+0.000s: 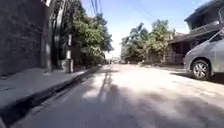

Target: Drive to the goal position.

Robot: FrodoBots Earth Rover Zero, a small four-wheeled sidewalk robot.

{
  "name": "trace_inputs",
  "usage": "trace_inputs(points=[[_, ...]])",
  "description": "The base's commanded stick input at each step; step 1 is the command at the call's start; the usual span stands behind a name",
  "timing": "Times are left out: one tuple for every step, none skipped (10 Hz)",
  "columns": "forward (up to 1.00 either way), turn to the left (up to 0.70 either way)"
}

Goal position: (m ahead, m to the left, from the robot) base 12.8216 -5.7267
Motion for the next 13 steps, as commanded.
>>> trace_inputs(points=[[1.00,0.00],[1.00,0.00],[1.00,0.00],[1.00,0.00],[1.00,0.00],[1.00,0.00],[1.00,0.00],[1.00,0.00],[1.00,0.00],[1.00,0.00],[1.00,0.00],[1.00,0.00],[1.00,0.00]])
